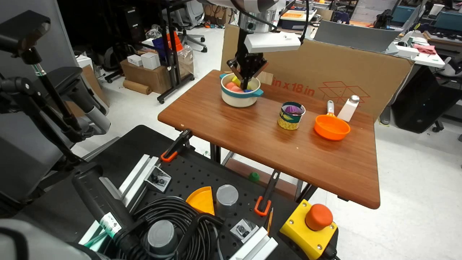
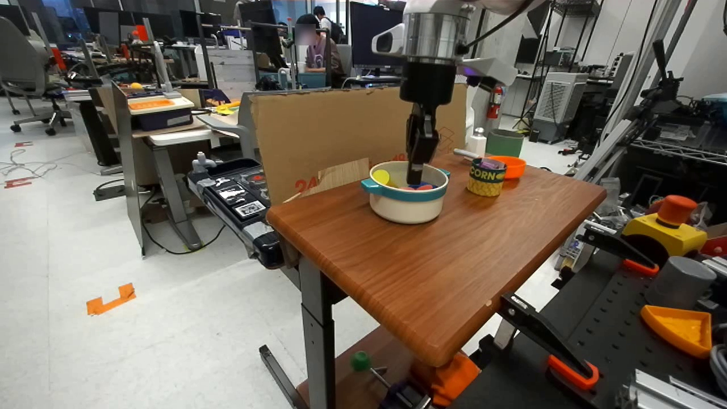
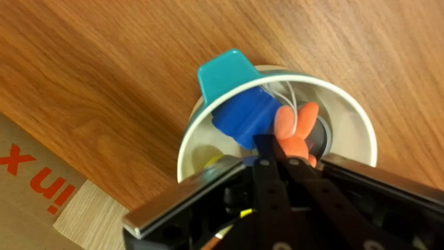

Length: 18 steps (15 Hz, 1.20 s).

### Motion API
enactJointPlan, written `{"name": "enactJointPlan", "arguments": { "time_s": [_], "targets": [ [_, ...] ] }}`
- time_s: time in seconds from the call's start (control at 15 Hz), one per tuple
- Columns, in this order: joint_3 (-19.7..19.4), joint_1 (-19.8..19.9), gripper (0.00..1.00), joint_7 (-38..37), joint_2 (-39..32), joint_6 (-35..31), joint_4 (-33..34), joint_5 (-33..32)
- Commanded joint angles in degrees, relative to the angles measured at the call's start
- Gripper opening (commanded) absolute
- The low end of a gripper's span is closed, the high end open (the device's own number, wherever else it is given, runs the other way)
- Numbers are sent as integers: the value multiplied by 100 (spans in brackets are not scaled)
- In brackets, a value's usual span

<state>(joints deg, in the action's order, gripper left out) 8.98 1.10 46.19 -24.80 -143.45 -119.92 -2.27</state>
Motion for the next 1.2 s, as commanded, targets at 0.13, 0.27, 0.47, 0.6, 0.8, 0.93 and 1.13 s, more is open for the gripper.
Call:
{"name": "enactJointPlan", "arguments": {
  "time_s": [0.13, 0.27, 0.47, 0.6, 0.8, 0.93, 1.13],
  "targets": [
    [-51, -37, 42, -81, -67, 59, 154, -186],
    [-56, -48, 56, -113, -63, 60, 169, -241],
    [-64, -57, 77, -151, -67, 62, 195, -280],
    [-65, -67, 92, -209, -80, 32, 220, -315],
    [-32, -74, 100, -258, -82, -6, 253, -320],
    [-34, -96, 100, -275, -96, 12, 280, -344],
    [-33, -110, 100, -277, -118, 28, 304, -385]
  ]
}}
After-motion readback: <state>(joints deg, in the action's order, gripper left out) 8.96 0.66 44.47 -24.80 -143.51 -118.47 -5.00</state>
